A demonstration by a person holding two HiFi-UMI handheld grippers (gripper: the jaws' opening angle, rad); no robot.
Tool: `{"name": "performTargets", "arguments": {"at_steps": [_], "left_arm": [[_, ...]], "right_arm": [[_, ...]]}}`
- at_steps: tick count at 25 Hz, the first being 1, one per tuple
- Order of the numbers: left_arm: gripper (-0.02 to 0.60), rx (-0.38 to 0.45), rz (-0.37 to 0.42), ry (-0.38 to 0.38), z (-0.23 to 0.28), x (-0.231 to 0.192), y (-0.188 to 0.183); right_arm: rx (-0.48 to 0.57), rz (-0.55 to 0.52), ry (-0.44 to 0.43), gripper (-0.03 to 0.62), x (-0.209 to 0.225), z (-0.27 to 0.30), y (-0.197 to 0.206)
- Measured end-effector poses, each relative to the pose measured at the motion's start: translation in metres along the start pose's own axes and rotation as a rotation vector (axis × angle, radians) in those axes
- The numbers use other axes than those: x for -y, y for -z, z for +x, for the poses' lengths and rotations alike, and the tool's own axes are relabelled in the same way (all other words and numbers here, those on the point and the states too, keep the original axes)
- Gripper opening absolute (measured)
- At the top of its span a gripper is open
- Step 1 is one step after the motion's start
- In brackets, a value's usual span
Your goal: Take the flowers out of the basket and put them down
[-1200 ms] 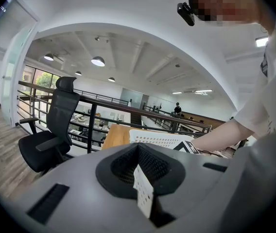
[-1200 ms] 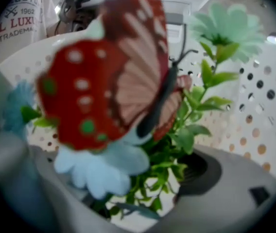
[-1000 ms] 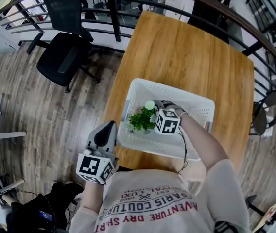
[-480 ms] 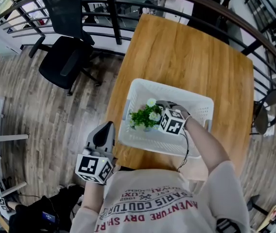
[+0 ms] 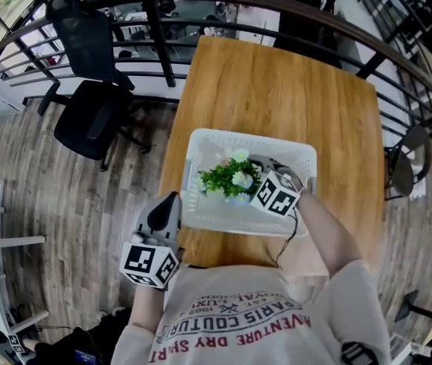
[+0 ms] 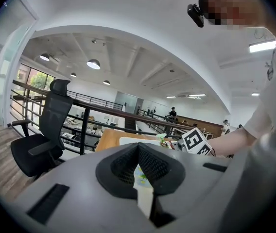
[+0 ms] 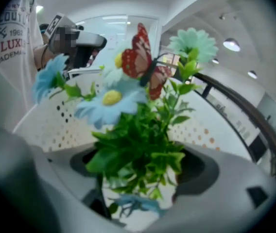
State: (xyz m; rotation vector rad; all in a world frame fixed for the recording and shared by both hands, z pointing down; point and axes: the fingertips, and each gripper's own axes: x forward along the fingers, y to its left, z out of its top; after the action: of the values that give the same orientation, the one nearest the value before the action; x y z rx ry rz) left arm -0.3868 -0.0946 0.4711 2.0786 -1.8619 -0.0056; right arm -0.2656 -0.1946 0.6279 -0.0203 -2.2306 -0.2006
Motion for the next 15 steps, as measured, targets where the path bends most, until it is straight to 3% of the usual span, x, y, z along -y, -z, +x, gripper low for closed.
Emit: {"name": "performTargets", "arguments": {"at_steps": [11,15], "left_arm": [[0.021,0.031,0.090,0.214,0.028,0.046,-0.018],[0.021,0.044,0.113,0.262,0.034,0.086,-0.025]], "right_arm": [[0.148,0.212,0.333,0.433,0.029,-0.098,-0.011],[0.190,0.255,0.404,0.433,0.029,-0.150,0.006]]}}
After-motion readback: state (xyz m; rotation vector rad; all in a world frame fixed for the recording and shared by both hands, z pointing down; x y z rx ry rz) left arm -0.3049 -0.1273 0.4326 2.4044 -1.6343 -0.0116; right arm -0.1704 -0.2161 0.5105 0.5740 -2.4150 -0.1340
